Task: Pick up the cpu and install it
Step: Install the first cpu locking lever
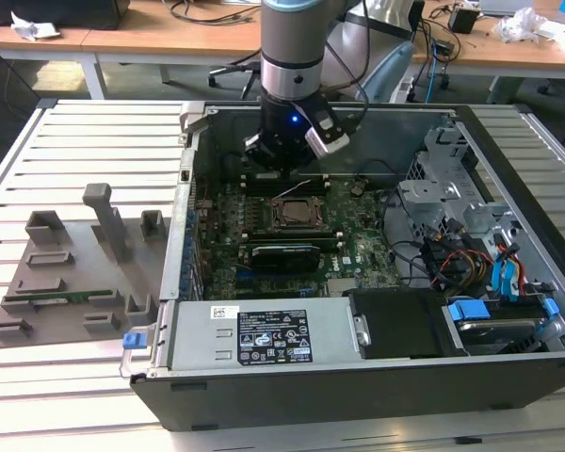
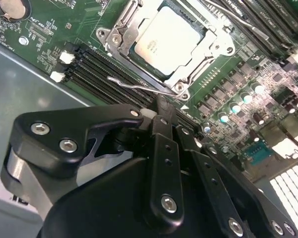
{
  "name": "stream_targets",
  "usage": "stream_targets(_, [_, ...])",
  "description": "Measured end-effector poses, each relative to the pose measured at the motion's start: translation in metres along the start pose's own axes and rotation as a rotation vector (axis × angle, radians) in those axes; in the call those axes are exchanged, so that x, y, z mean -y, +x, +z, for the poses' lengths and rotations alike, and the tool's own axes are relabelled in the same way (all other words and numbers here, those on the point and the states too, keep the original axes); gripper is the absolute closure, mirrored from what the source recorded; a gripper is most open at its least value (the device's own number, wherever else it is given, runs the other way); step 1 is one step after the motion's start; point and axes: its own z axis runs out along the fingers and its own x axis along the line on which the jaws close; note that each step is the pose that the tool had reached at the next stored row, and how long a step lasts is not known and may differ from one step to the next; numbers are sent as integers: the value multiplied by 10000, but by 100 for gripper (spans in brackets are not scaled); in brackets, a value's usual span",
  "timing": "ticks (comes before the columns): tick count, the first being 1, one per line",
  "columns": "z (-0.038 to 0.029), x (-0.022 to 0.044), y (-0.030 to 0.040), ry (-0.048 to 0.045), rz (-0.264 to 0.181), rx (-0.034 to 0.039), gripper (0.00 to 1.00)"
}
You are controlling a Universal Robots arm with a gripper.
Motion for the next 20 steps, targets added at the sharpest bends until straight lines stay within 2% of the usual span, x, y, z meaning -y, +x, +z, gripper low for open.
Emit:
stream_targets(8, [78, -15, -39, 1, -12, -1, 89])
stream_targets(20, [171, 8, -170, 1, 0, -1, 89])
